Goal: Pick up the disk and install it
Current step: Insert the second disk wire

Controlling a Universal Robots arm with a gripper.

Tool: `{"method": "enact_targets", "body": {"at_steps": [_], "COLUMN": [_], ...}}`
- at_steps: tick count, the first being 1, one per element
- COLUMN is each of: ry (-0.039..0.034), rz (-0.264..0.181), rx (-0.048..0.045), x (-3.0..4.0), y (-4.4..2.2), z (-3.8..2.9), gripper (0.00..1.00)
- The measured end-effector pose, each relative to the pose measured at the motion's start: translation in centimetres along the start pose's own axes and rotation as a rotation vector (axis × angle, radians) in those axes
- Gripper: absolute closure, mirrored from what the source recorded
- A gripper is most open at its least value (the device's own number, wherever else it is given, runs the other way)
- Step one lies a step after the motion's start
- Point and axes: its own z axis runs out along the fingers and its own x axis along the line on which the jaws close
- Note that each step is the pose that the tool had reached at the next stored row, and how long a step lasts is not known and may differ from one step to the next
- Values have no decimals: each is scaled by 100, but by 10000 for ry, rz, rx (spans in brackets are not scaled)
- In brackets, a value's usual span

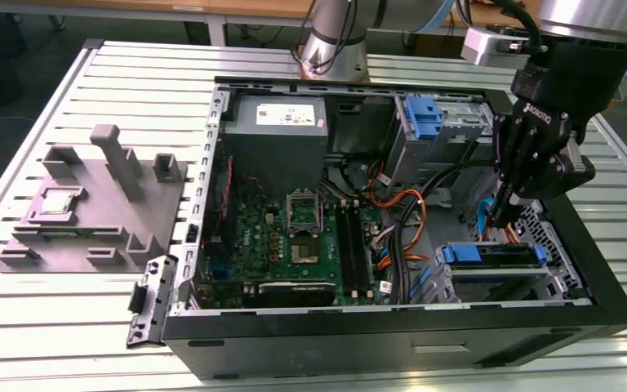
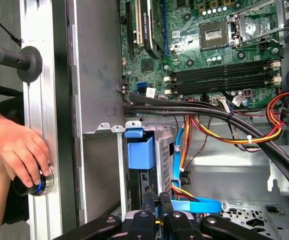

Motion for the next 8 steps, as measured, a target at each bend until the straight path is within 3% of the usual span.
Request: {"method": "enact_targets", "body": {"at_steps": [8], "ry": [-2], "rz": [1], "rx": [23], "x": [31], "y": [0], "z": [13], "gripper": [84]}}
